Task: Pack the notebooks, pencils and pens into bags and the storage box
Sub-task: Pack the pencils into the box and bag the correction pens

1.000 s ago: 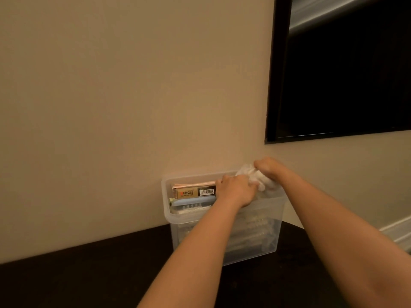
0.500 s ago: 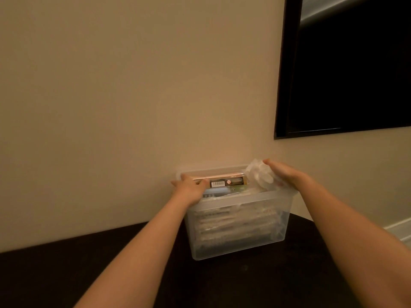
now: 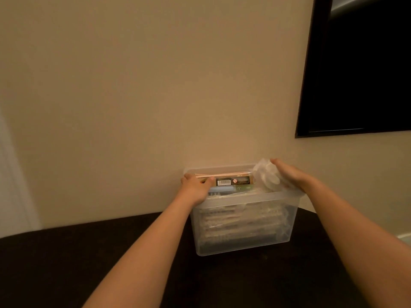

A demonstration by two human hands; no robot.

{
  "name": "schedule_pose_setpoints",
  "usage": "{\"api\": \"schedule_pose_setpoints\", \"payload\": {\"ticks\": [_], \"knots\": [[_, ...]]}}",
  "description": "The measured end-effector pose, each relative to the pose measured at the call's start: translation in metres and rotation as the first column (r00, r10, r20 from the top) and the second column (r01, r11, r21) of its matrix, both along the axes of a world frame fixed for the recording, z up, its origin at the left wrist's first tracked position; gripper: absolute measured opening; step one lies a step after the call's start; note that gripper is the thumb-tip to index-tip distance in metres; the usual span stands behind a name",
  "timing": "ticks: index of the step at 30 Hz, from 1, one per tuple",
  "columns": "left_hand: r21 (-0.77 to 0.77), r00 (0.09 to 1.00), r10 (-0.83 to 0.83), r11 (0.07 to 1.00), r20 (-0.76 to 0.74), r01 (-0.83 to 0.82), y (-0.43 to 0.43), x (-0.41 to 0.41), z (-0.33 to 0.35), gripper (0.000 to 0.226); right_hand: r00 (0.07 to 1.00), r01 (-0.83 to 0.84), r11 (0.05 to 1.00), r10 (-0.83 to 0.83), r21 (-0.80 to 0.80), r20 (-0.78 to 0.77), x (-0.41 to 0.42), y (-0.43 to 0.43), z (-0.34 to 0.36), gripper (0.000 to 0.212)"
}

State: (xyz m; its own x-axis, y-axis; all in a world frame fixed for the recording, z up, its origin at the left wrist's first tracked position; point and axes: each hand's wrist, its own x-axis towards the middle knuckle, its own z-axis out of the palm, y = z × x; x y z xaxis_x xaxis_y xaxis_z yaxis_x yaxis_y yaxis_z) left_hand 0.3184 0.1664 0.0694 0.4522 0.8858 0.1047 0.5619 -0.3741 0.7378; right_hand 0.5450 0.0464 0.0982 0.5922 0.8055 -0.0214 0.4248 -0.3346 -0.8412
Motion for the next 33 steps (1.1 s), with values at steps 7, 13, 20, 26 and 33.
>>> {"api": "schedule_pose_setpoints", "payload": {"ticks": [7, 13, 20, 26, 33], "knots": [[-0.036, 0.999, 0.030, 0.999, -0.032, -0.031, 0.016, -0.071, -0.002, 0.079, 0.998, -0.040, 0.998, 0.038, 0.039, 0.050, -0.065, 0.011, 0.000, 0.041], [-0.004, 0.992, 0.083, 0.997, -0.092, -0.083, 0.024, -0.152, 0.000, 0.072, 0.992, -0.124, 0.991, 0.122, 0.056, 0.036, -0.137, 0.028, -0.003, 0.038], [0.078, 0.968, 0.188, 0.981, -0.168, -0.177, 0.028, -0.248, 0.002, 0.063, 0.977, -0.204, 0.976, 0.199, 0.072, 0.077, -0.223, 0.059, -0.011, 0.045], [0.329, 0.853, 0.405, 0.896, -0.330, -0.298, 0.019, -0.318, 0.004, 0.066, 0.964, -0.241, 0.970, 0.234, 0.040, 0.127, -0.288, 0.101, -0.029, 0.079], [0.481, 0.716, 0.582, 0.789, -0.386, -0.382, 0.018, -0.376, 0.002, 0.078, 0.974, -0.183, 0.983, 0.177, 0.033, 0.143, -0.386, 0.112, -0.021, 0.076]]}}
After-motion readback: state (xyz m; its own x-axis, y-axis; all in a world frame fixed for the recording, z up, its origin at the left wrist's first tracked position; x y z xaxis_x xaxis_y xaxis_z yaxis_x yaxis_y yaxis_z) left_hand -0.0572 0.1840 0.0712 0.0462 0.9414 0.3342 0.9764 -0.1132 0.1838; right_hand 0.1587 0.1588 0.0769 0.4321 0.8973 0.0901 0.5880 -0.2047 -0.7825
